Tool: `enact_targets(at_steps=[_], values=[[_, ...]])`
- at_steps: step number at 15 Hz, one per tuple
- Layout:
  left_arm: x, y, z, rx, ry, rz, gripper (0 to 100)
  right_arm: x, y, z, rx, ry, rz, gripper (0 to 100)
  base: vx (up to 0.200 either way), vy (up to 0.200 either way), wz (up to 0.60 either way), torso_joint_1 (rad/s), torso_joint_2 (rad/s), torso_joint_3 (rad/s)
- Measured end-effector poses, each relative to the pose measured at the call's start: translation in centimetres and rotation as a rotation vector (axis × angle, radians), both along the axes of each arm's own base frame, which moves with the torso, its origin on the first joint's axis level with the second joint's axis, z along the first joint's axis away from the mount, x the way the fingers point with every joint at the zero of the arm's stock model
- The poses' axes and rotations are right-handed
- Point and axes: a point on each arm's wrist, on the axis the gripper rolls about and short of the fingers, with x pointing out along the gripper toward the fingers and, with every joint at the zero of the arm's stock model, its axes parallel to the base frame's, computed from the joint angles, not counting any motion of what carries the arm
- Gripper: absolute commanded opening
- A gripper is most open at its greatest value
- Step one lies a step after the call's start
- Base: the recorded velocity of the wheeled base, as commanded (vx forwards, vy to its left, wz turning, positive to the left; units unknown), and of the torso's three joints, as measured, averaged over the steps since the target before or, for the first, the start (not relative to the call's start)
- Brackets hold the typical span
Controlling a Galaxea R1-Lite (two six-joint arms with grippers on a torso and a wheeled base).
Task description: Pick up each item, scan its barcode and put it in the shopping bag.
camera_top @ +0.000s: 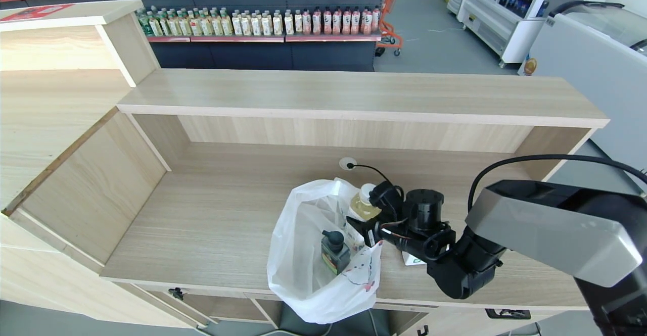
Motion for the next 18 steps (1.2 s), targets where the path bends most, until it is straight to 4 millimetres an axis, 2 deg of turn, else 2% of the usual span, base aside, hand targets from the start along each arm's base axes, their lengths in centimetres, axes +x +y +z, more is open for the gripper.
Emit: enact_targets(at_steps=[4, 5, 9, 13, 15, 18], values=[[0.0, 0.0, 0.0, 0.0, 0.0, 0.0, 100, 0.2, 0.1, -0.8, -0.002, -0.006, 0.006, 0, 0.0, 0.0, 0.0, 0.0, 0.0, 0.0], [0.0, 0.0, 0.0, 0.0, 0.001, 0.0, 100, 0.2, 0.1, -0.9, -0.002, -0.006, 0.006, 100, 0.0, 0.0, 0.0, 0.0, 0.0, 0.0], [0.0, 0.0, 0.0, 0.0, 0.001, 0.0, 100, 0.1, 0.1, -0.9, 0.009, -0.004, 0.025, 100, 0.0, 0.0, 0.0, 0.0, 0.0, 0.0], [0.0, 0.0, 0.0, 0.001, 0.001, 0.0, 100, -0.1, 0.0, 0.1, 0.075, -0.021, 0.029, 100, 0.0, 0.0, 0.0, 0.0, 0.0, 0.0], [0.0, 0.0, 0.0, 0.001, 0.0, 0.0, 100, -0.2, -0.1, 1.5, 0.128, -0.011, 0.023, 100, 0.0, 0.0, 0.0, 0.0, 0.0, 0.0], [0.0, 0.0, 0.0, 0.002, 0.0, 0.0, 100, -0.6, -0.5, 4.6, 0.17, -0.024, 0.014, 100, 0.0, 0.0, 0.0, 0.0, 0.0, 0.0]])
